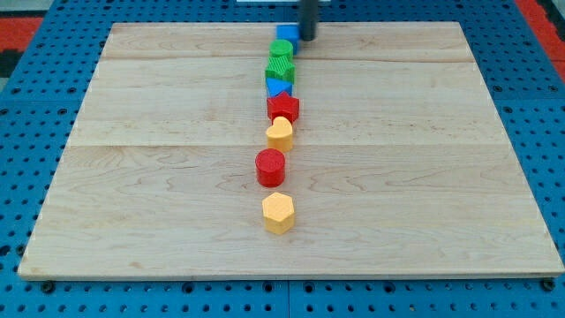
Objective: Slide the blue cube to the center left
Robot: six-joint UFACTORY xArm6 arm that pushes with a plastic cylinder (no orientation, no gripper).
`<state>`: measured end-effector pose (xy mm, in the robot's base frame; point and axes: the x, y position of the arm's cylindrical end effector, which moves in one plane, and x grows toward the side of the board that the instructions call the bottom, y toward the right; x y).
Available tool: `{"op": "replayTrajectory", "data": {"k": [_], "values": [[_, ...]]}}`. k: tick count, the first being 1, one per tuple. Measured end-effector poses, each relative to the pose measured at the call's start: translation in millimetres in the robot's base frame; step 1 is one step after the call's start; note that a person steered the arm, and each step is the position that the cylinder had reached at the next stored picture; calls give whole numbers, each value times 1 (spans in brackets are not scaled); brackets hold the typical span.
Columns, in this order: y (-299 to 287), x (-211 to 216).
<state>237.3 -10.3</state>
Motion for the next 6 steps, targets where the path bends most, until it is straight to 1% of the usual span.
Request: {"op": "replayTrajectory", "data": {"k": [1,2,3,4,5,6], "values": [[-56,-3],[-57,-33],[-94,17],[-134,95],[-131,94],[-154,86]]}}
